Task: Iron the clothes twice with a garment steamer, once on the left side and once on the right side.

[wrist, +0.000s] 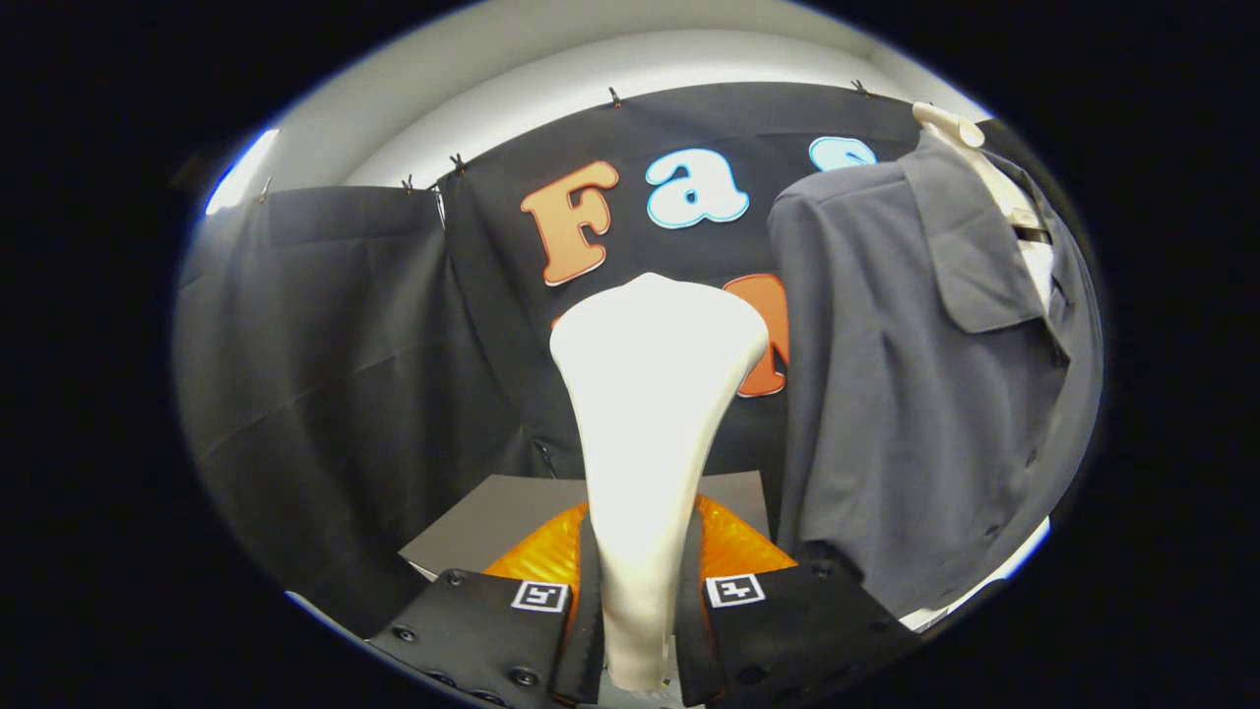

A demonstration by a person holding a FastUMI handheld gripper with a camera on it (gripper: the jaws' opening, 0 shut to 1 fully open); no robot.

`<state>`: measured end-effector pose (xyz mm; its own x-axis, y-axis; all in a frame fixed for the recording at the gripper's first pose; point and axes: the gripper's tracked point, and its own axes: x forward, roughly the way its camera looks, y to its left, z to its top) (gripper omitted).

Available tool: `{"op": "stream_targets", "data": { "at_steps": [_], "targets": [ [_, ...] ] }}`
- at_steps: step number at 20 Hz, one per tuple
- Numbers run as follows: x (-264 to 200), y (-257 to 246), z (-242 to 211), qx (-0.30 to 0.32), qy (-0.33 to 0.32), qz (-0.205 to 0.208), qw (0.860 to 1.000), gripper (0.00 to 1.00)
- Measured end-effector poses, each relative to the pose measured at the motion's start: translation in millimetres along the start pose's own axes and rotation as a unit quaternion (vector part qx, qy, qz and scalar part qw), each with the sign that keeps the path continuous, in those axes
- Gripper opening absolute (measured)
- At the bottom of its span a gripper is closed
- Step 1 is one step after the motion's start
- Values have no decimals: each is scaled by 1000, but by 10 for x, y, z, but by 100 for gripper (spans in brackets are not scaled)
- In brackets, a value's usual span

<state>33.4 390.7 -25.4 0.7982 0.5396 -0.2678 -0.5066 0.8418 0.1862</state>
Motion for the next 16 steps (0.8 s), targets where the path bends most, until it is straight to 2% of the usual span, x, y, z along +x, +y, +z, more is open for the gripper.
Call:
{"op": "stream_targets", "data": {
  "at_steps": [7,16],
  "targets": [
    [-561,-521,471,-4,-54,-22,998,37],
    [-1082,-1327,733,-24,-102,-99,990,37]
  ]
}}
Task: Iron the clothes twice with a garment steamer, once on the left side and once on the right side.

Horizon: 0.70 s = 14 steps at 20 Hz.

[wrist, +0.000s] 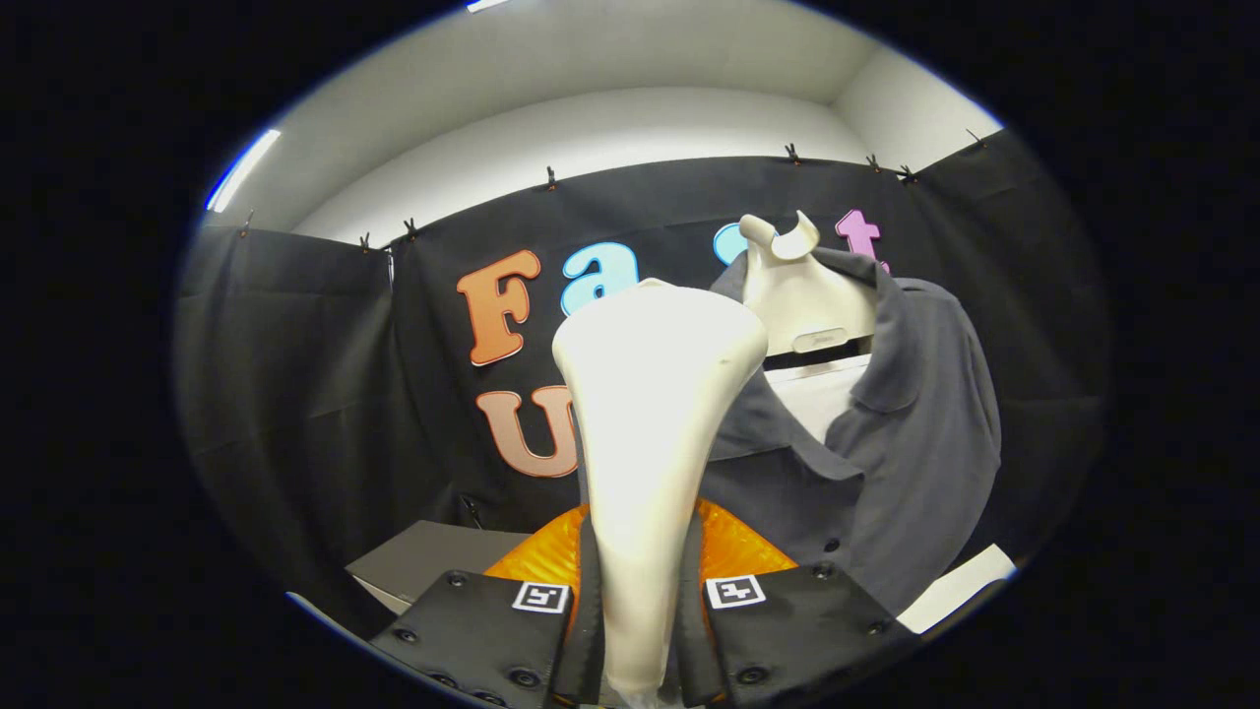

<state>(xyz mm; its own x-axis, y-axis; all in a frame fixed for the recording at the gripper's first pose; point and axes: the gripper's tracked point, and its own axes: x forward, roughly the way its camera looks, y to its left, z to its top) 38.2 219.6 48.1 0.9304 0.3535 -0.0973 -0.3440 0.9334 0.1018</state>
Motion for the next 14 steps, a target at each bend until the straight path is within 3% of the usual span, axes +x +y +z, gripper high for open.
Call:
{"op": "stream_targets", "data": {
  "at_steps": [9,14],
  "targets": [
    [125,-473,-238,-17,16,-42,999,37],
    [220,-531,-472,-17,39,-43,998,37]
  ]
}}
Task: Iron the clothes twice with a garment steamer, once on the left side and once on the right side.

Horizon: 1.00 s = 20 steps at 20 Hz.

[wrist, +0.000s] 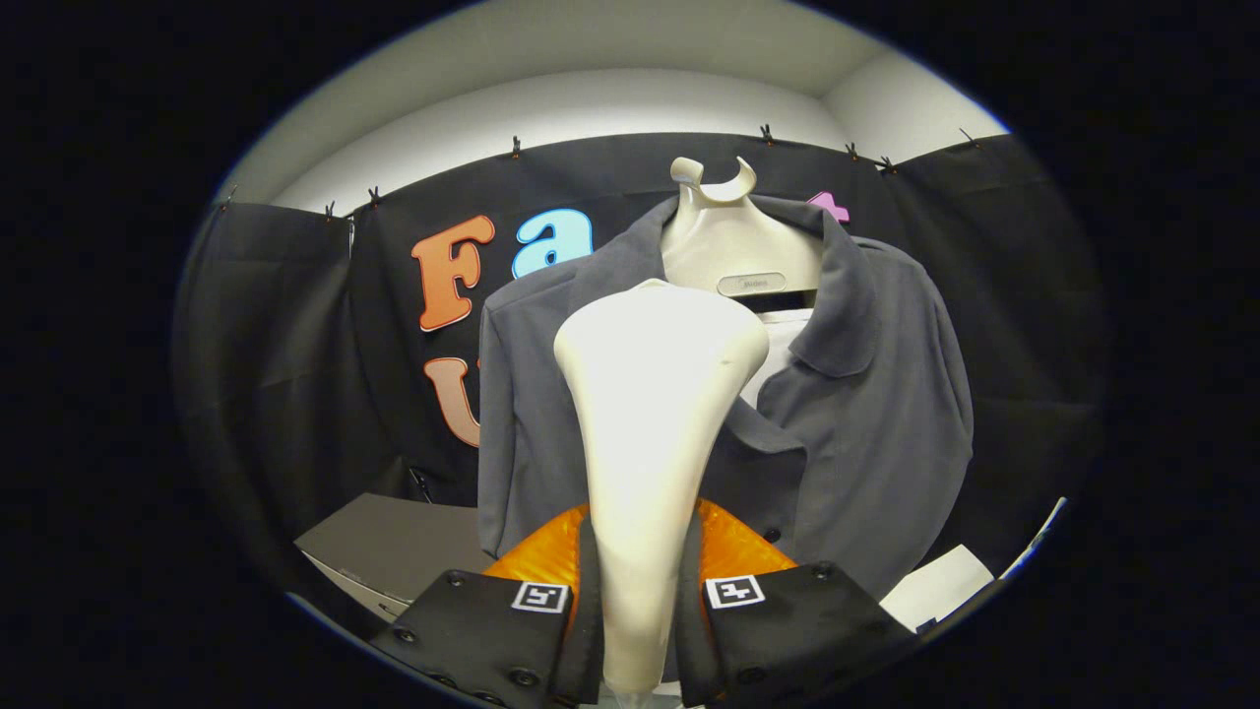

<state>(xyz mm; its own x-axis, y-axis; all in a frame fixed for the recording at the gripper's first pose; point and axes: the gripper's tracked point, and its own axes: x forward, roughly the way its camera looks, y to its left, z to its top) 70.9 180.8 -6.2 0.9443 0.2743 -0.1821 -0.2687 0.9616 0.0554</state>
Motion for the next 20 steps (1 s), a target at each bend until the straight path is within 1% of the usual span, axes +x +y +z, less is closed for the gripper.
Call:
{"op": "stream_targets", "data": {
  "at_steps": [9,20],
  "targets": [
    [101,-68,-261,-11,11,1,1000,37],
    [118,-191,-779,-3,60,-1,998,37]
  ]
}}
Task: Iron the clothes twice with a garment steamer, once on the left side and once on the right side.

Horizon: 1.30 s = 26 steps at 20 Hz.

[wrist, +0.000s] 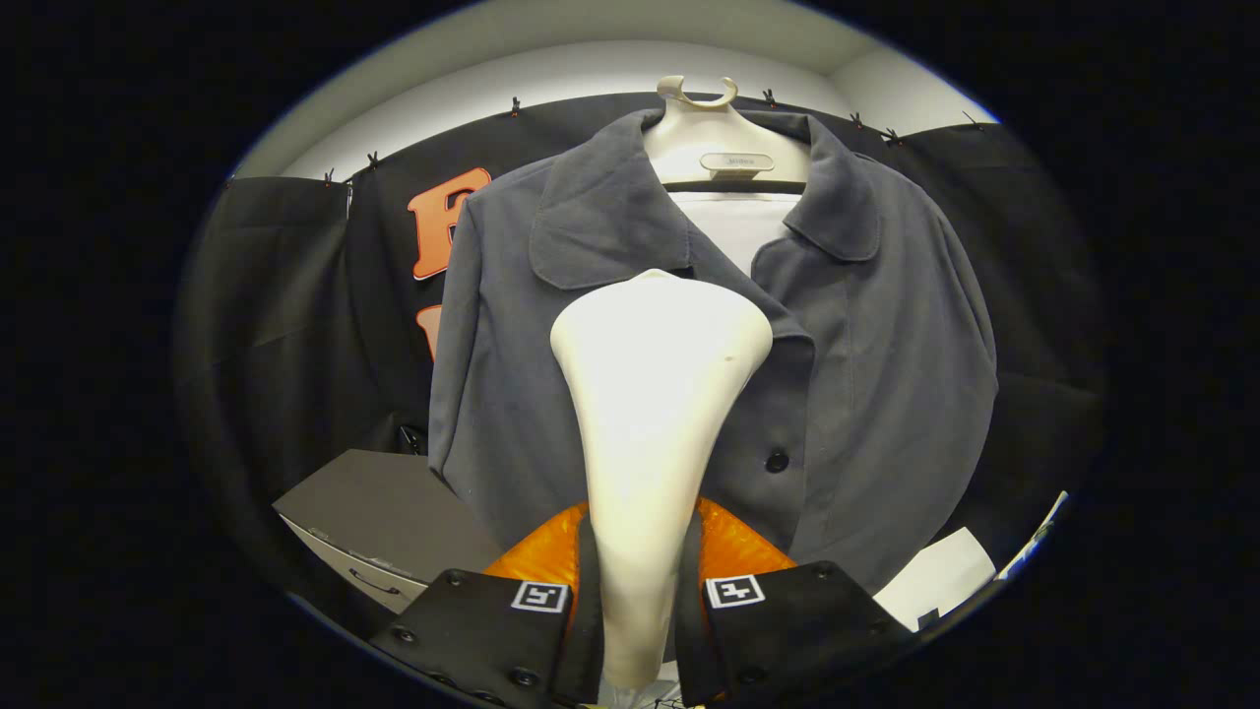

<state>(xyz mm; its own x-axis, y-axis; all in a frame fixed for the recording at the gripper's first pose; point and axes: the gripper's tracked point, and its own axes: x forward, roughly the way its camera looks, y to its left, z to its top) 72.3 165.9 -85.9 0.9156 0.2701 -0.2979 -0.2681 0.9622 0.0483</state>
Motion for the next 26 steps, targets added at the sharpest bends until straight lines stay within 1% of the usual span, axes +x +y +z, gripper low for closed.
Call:
{"op": "stream_targets", "data": {
  "at_steps": [12,26],
  "targets": [
    [33,-117,-689,1,63,-8,998,37],
    [-31,-262,-1417,13,131,-13,991,37]
  ]
}}
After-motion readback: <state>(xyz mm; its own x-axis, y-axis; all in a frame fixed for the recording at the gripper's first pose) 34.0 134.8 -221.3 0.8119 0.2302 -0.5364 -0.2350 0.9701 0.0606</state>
